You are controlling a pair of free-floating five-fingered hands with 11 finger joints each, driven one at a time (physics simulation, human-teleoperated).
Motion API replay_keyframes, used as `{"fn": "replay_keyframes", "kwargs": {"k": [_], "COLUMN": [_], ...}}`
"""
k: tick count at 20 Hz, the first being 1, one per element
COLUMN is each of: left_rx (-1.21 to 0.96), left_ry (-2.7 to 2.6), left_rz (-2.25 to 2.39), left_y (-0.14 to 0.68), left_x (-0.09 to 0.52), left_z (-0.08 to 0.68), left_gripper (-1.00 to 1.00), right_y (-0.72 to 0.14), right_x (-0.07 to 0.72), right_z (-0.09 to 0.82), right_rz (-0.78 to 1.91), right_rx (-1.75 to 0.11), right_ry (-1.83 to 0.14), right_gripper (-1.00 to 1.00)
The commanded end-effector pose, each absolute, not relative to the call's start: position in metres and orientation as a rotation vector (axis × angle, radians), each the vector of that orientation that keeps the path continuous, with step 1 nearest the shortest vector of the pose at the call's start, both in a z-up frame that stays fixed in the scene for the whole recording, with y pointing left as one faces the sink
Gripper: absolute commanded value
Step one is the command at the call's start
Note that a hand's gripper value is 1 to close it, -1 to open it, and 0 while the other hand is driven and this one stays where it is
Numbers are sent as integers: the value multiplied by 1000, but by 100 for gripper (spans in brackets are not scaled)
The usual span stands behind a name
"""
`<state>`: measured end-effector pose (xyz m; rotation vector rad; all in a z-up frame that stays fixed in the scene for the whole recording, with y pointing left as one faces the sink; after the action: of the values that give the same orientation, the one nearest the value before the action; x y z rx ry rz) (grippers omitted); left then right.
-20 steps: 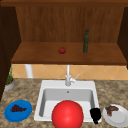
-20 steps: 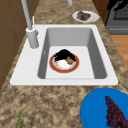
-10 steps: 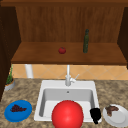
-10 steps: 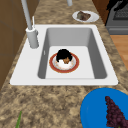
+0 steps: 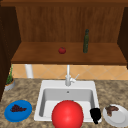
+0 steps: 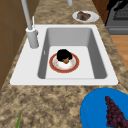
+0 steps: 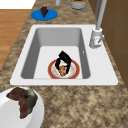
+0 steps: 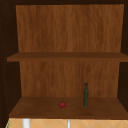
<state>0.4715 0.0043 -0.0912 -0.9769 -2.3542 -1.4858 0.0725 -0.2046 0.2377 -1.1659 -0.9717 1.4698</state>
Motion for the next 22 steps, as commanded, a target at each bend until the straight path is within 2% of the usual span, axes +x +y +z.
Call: {"fn": "replay_keyframes", "kwargs": {"k": [1, 22], "left_rx": [-954, -948], "left_ry": [-2415, -2306], "left_rz": [-1507, -1500], "left_y": [4, 50], "left_x": [468, 469], "left_z": [-91, 37], "left_gripper": [100, 100], "right_y": [-205, -205], "right_x": [73, 73], "right_z": [238, 238], "right_rz": [1470, 1470], "right_rx": [-1166, -1166], "right_ry": [-972, -972], "right_gripper": [0, 0]}}
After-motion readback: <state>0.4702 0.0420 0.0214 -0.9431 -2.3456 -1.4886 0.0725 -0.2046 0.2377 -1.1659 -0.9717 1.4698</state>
